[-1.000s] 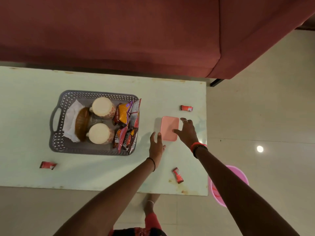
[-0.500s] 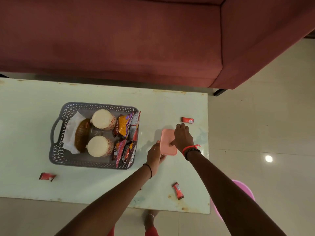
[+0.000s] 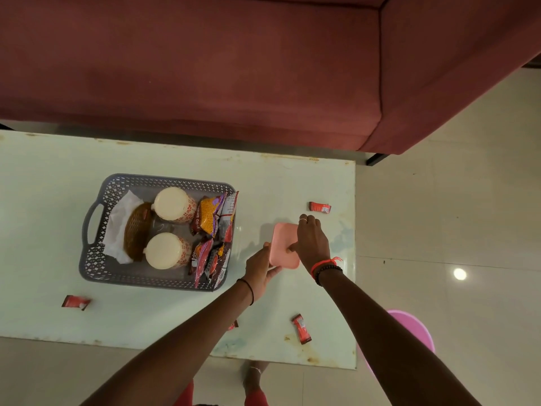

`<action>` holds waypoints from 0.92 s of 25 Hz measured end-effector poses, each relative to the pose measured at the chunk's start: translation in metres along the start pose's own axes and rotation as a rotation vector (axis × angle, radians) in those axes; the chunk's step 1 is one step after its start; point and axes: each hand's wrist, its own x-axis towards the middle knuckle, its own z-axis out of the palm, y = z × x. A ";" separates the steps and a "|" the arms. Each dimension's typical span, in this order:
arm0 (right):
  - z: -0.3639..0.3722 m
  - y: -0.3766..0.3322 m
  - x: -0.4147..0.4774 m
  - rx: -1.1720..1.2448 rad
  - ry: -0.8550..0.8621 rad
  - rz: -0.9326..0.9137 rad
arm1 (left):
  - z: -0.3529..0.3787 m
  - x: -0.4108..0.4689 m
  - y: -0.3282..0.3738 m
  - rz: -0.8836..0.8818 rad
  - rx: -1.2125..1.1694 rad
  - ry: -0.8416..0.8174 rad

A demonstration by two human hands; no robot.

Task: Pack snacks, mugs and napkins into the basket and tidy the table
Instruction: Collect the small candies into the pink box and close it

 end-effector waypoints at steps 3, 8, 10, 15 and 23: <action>-0.001 -0.001 -0.001 0.067 0.006 0.008 | 0.002 0.001 0.000 0.013 -0.008 0.010; -0.003 -0.011 0.002 0.123 0.019 0.022 | 0.007 0.000 0.000 0.007 -0.056 0.033; -0.006 -0.012 0.003 0.131 -0.006 0.030 | 0.008 0.001 0.000 -0.018 -0.073 0.038; -0.013 -0.012 -0.008 0.161 -0.008 0.048 | 0.010 -0.001 -0.002 -0.042 -0.078 0.043; -0.031 -0.002 -0.051 0.565 0.039 0.047 | -0.003 -0.017 -0.009 -0.022 0.139 0.055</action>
